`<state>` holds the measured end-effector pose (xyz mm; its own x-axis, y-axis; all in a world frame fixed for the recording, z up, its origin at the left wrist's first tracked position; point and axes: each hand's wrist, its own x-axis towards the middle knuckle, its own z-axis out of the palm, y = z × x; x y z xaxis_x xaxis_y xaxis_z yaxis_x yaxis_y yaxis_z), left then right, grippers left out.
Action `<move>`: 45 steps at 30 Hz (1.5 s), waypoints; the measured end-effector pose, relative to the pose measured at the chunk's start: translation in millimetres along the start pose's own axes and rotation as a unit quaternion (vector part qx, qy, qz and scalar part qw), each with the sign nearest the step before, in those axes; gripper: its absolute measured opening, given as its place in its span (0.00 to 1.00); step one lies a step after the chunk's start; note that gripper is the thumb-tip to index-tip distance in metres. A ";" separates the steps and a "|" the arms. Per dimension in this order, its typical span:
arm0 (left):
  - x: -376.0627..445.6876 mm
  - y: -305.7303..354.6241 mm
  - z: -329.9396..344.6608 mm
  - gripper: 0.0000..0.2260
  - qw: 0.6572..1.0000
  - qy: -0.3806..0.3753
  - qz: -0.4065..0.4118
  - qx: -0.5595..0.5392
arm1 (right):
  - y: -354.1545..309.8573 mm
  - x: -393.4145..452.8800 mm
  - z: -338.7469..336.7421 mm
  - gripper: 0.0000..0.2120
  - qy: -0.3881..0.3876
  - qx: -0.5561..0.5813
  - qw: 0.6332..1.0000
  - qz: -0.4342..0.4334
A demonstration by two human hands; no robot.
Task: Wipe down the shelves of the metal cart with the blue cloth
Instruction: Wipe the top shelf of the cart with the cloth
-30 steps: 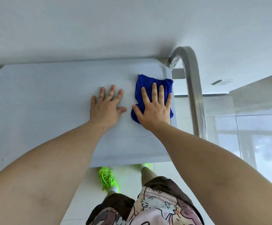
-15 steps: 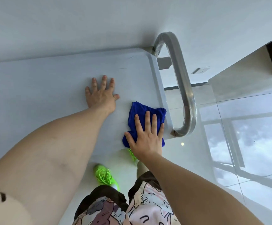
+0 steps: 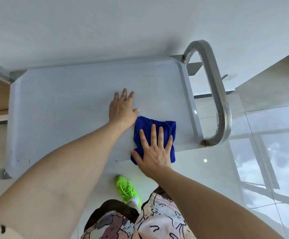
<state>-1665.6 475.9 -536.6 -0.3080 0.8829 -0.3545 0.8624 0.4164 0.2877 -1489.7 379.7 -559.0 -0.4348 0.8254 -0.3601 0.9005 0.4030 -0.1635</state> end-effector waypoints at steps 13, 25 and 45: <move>-19.5 -96.2 -31.0 0.30 0.996 -0.035 -0.064 0.048 | -43.4 29.4 -1.4 0.36 -0.014 -0.014 1.000 -0.020; 32.3 -91.3 -39.6 0.51 0.989 -0.110 -0.096 0.031 | -45.2 93.8 -11.4 0.33 0.018 -0.021 0.999 -0.017; 31.4 -97.6 -35.2 0.51 0.992 -0.076 -0.081 0.063 | -71.4 247.9 -56.5 0.34 0.052 -0.017 0.997 -0.045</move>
<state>-1773.7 470.6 -544.6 -0.3901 0.7598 -0.5202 0.8528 0.5111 0.1071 -1662.3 577.9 -584.7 -0.5136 0.8215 -0.2476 0.8580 0.4886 -0.1586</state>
